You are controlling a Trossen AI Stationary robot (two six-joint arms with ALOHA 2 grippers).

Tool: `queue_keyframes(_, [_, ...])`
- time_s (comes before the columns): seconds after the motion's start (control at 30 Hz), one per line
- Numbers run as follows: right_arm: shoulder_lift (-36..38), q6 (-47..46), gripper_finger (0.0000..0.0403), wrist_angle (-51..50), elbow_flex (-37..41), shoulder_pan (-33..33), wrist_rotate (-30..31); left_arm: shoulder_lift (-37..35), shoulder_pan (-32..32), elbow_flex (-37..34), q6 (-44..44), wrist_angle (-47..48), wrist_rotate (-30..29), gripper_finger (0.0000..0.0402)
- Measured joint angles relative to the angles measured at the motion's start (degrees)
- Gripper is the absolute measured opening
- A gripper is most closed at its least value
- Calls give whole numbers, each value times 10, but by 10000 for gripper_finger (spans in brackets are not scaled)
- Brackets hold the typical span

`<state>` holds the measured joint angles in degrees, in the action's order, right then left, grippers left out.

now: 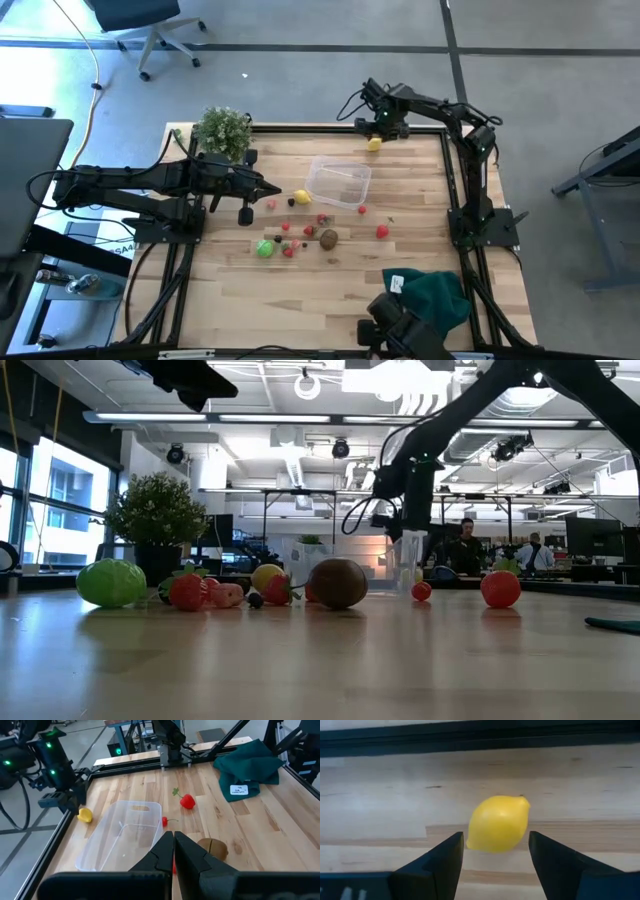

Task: Pick and placing Produce into tupperware
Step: Put the yellow lemon into the transparent bin

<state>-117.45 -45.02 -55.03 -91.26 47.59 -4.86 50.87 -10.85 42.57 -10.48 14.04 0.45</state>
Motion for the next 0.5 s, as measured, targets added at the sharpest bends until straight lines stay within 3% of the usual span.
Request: queue_keyframes(0.5, [1, -15, 216, 81, 59, 0, -21, 0, 0, 0, 0, 0, 0, 5])
